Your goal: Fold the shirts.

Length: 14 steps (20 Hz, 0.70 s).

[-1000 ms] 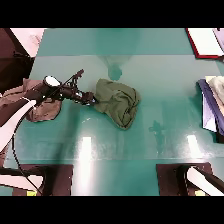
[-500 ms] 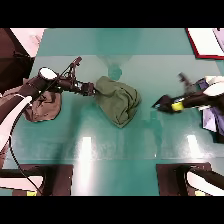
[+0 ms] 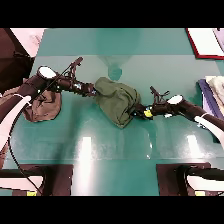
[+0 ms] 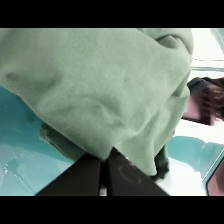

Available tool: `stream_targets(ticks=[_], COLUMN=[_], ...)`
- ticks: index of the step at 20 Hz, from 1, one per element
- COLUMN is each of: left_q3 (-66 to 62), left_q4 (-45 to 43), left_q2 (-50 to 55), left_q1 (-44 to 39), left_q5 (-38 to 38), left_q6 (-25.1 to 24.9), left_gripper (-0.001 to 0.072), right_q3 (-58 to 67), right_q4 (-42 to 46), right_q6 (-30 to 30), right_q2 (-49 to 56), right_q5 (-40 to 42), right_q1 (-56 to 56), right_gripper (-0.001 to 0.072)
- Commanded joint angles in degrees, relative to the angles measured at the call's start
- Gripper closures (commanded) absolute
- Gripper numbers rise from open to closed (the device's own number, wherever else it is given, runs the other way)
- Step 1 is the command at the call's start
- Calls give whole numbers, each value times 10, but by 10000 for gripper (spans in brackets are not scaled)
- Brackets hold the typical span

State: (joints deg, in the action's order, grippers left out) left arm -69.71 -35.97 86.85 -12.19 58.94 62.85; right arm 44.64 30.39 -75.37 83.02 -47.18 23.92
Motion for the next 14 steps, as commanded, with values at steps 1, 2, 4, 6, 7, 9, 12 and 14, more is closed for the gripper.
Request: stream_targets(ticks=[1,2,4,6,7,9,12,14], left_q3=[-1,-4,-38,-104,-140,-217,-330,-405], left_q4=[-3,-14,-41,-73,-89,-93,-91,-87], left_q2=[-9,-28,-84,-147,-176,-224,-267,-271], left_q1=[0,2,11,18,18,18,18,18], left_q5=[7,-5,-15,-4,2,24,87,163], left_q6=[10,18,19,36,45,47,82,116], left_gripper=[679,679,680,679,680,680,679,680], right_q3=[16,16,23,60,87,161,268,323], right_q4=[1,14,45,106,141,198,208,207], right_q6=[11,10,0,-39,-56,-86,-89,-96], right_q2=[1,-29,-111,-209,-254,-327,-389,-412], right_q5=[34,31,8,-29,-46,-89,-142,-169], right_q1=[18,9,-24,-69,-89,-123,-144,-144], right_gripper=[699,700,701,701,701,702,701,701])
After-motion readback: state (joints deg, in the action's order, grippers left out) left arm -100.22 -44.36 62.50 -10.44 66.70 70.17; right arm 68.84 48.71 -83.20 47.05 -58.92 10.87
